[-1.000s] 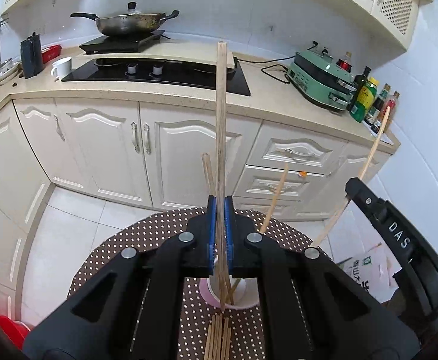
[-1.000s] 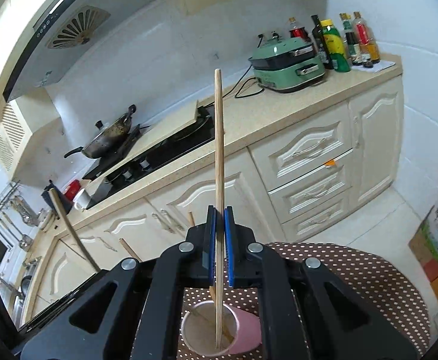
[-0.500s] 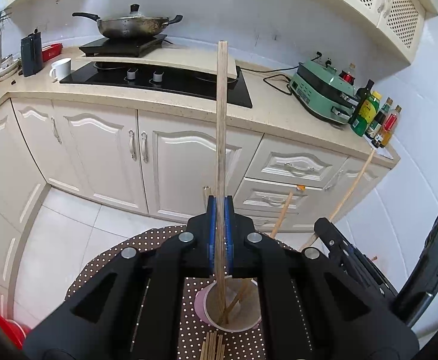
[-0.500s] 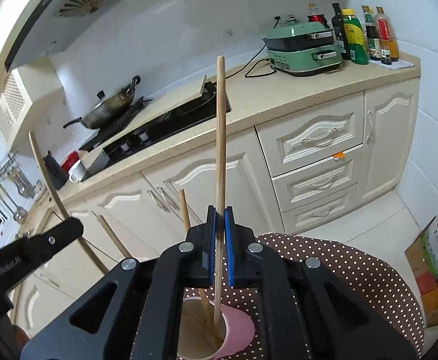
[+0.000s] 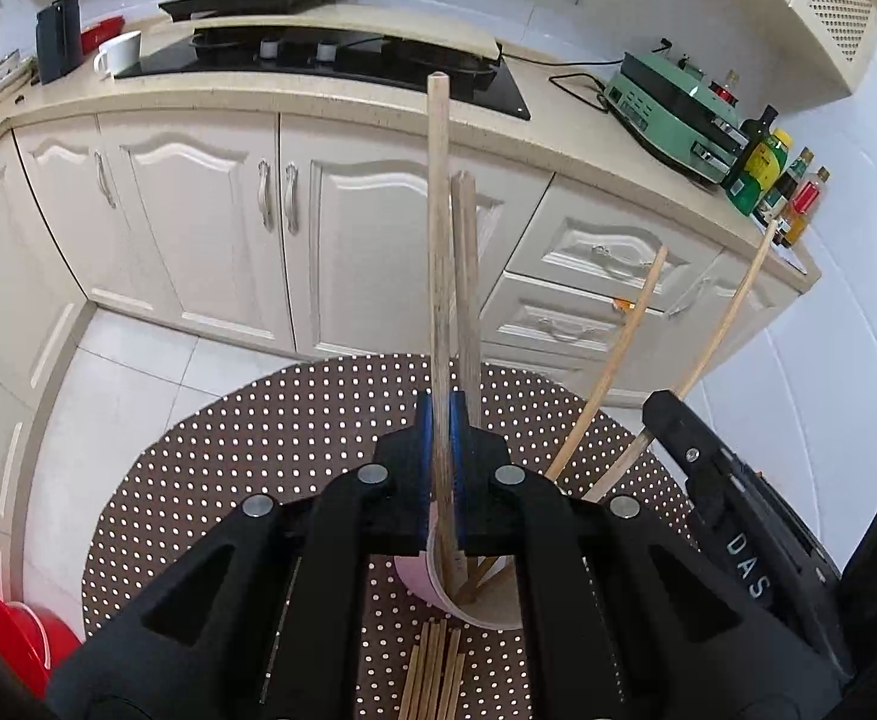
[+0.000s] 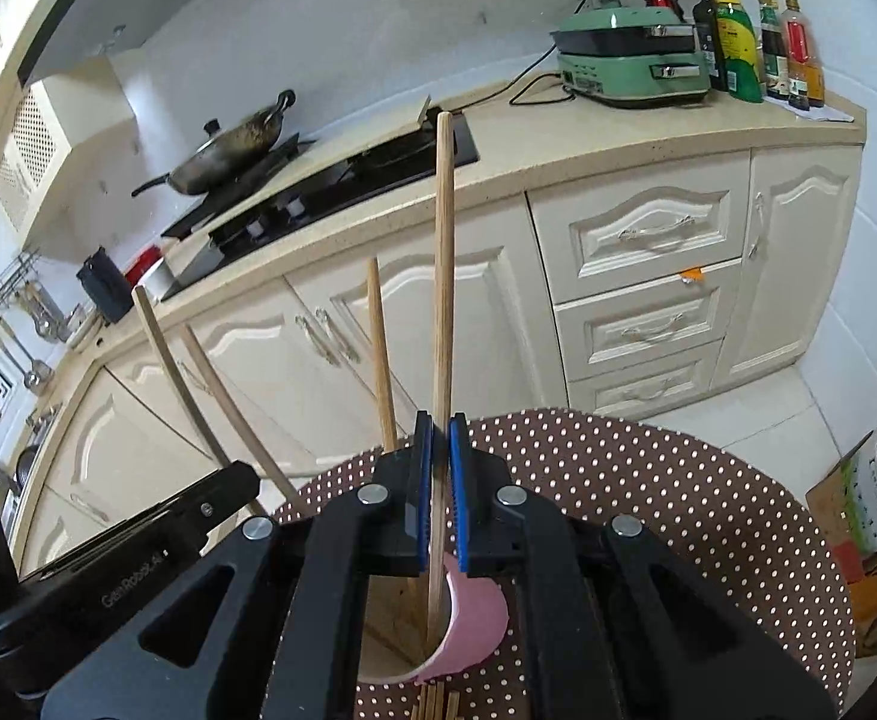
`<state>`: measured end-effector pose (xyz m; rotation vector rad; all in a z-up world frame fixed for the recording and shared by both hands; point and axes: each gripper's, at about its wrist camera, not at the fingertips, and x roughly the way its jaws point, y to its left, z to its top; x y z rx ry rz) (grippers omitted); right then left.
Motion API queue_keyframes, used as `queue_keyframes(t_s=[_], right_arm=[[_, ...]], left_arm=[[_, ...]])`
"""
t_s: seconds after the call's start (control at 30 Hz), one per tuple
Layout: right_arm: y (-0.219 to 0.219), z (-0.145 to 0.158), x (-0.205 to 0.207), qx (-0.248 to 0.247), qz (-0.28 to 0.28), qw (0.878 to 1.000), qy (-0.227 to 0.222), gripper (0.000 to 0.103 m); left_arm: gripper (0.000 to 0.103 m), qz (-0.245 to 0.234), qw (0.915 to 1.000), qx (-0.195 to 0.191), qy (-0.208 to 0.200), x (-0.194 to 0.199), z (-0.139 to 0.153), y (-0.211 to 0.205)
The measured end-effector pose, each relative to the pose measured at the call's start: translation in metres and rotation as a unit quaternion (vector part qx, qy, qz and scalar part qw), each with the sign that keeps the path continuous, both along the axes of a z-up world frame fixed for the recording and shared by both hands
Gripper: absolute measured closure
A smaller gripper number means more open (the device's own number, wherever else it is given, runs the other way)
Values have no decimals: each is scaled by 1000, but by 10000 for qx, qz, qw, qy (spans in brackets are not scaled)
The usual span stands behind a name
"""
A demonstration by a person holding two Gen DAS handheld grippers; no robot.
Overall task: Organize utensils
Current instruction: 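Lower the left tool's chopstick into the pink cup while the right tool lowers its own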
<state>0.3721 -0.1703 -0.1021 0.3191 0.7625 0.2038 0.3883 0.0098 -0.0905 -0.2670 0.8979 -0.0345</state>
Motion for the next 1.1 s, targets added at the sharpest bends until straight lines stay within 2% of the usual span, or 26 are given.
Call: queue_keyframes(t_s=[0.53,0.87,1.1], right_arm=[[7,-10,-4,-30,190,9996,198,95],[6,-14,-9,57,301,9988,377,95],[1,-13,-14,87,331,9984,441,95]], left_arm=[[97,-187,9995,-201,161,-3,-20,-4],[96,-367,9991,-70,187,-11,-20,-5],[96,-566,9979,-113,293,-15,-20,-2]])
